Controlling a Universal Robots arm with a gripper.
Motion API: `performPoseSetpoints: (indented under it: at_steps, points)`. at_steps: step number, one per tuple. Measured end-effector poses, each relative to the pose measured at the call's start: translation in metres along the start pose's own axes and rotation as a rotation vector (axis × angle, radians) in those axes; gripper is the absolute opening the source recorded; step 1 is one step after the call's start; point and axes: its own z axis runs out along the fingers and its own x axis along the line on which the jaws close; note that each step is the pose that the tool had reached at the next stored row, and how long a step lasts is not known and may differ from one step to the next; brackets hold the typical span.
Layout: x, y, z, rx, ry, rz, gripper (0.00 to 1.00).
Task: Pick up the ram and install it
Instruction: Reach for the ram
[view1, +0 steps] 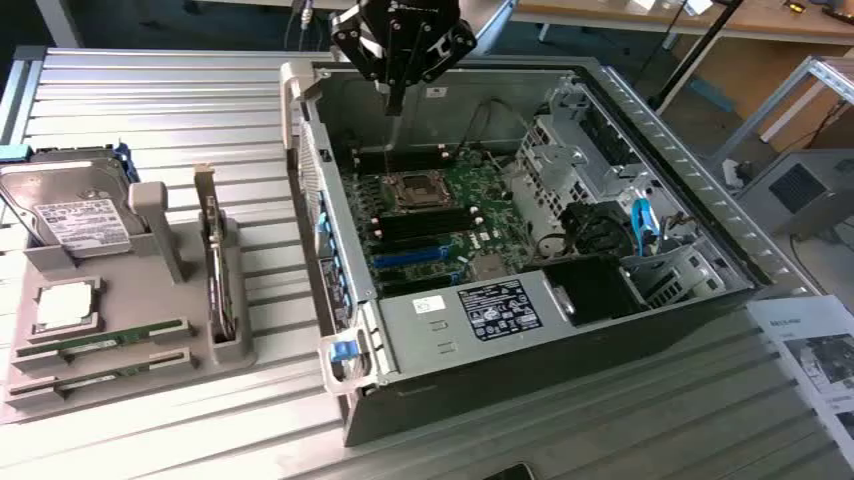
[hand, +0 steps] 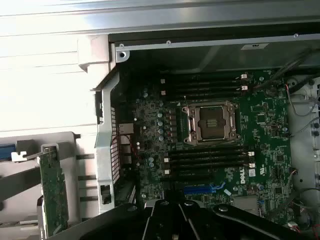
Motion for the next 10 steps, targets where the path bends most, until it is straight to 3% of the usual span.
performPoseSetpoints:
  at_steps: [10]
  points:
    - [0.0001,0.0000,0.0000,0.0000,0.0000,0.000,0.11]
